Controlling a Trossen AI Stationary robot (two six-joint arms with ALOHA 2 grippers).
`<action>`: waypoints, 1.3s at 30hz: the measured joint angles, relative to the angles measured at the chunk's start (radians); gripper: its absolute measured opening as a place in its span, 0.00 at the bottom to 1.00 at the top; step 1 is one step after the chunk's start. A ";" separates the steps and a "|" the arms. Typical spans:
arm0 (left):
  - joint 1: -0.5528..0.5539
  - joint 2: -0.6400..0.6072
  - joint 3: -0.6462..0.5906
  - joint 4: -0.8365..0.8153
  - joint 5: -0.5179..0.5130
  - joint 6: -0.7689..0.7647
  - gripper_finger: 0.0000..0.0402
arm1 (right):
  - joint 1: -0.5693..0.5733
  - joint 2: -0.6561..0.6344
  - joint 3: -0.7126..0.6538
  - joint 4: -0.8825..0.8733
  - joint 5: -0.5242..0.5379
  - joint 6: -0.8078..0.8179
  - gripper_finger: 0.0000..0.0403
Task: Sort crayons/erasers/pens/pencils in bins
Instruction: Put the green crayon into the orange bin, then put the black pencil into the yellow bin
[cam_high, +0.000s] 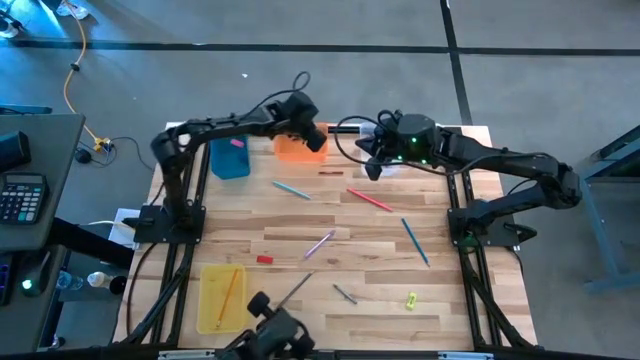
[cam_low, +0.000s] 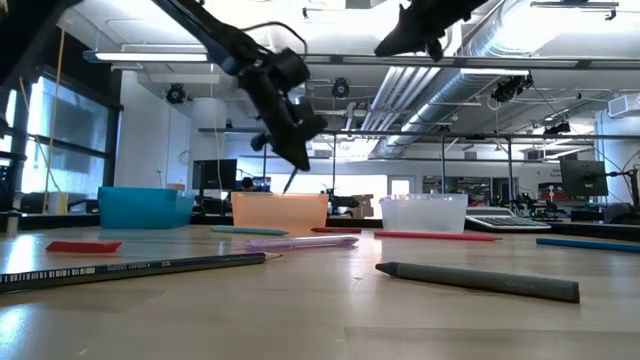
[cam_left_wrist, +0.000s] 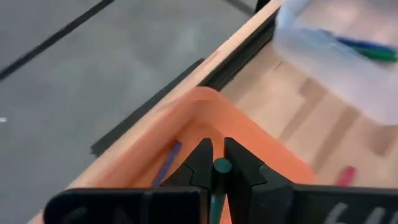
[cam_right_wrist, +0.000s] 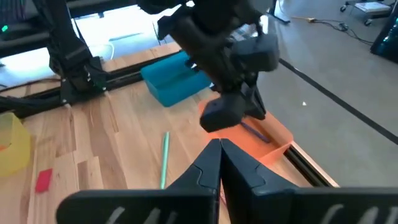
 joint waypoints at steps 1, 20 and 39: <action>0.000 0.021 0.020 -0.003 -0.017 0.017 0.02 | 0.000 0.000 0.000 -0.004 0.000 0.000 0.00; 0.006 0.168 0.127 -0.109 -0.056 -0.001 0.15 | 0.000 0.000 -0.001 -0.178 -0.006 -0.078 0.00; -0.234 -0.181 -0.105 -0.133 -0.144 -0.170 0.01 | 0.007 -0.006 -0.001 -0.110 -0.008 -0.051 0.00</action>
